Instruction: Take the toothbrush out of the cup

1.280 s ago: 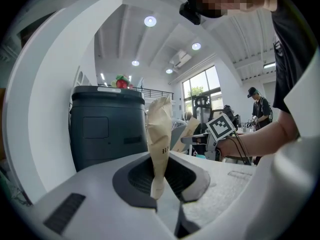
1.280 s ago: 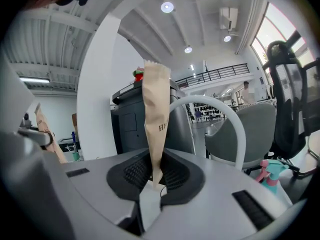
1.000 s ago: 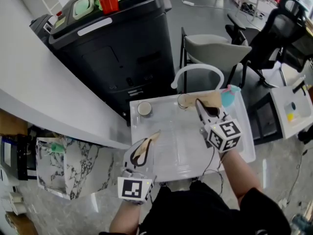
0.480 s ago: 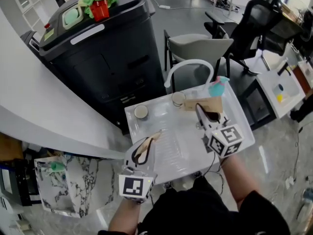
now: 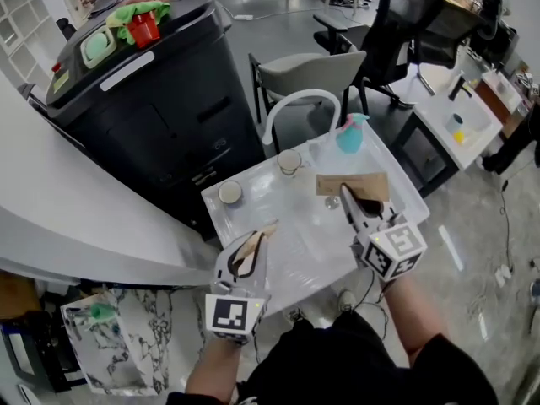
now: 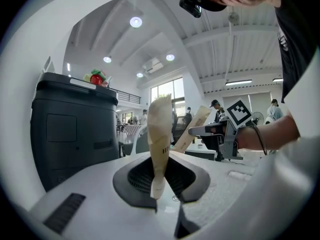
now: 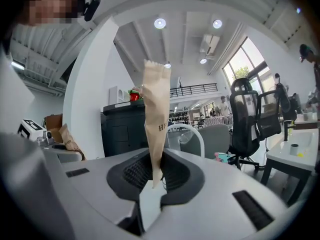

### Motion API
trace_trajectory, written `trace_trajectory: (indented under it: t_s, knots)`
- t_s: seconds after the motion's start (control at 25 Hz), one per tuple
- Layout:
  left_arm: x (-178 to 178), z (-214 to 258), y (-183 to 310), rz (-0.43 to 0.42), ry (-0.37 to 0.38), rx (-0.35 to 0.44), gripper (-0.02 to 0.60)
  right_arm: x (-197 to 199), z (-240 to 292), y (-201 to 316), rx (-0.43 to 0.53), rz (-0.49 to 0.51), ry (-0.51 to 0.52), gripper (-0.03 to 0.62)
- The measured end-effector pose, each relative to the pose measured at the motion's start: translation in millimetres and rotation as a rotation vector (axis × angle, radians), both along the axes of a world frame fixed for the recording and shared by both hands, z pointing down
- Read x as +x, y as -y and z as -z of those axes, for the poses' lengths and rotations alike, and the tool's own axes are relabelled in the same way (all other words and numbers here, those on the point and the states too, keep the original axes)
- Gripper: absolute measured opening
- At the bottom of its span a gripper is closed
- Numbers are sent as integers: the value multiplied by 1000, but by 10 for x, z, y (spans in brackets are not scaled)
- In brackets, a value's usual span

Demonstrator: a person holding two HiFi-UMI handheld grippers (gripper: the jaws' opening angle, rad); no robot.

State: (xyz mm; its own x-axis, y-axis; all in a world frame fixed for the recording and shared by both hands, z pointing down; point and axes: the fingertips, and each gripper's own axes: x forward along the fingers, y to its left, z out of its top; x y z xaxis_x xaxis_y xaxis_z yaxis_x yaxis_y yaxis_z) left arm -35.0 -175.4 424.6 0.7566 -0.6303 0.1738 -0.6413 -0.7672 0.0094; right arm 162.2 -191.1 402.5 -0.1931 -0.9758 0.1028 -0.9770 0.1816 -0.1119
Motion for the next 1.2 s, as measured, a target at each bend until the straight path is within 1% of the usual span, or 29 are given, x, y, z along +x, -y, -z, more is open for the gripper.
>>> trace_trajectory:
  t_s: [0.2, 0.48, 0.64, 0.76, 0.96, 1.2]
  knots:
    - [51, 24, -158, -25, 5, 6, 37, 47, 21, -234, 2, -23, 8, 43]
    - [168, 76, -494, -8, 4, 19, 37, 126, 74, -604, 13, -6, 17, 43]
    - [195, 89, -814, 21, 11, 28, 37, 90, 62, -935, 12, 33, 22, 43]
    - [170, 104, -1085, 51, 17, 29, 37, 32, 45, -1209, 8, 71, 15, 43]
    - [124, 145, -1477, 92, 32, 36, 37, -17, 80, -1598, 23, 107, 28, 43]
    - [50, 232, -2090, 113, 48, 64, 37, -118, 124, -2164, 45, 139, 44, 43]
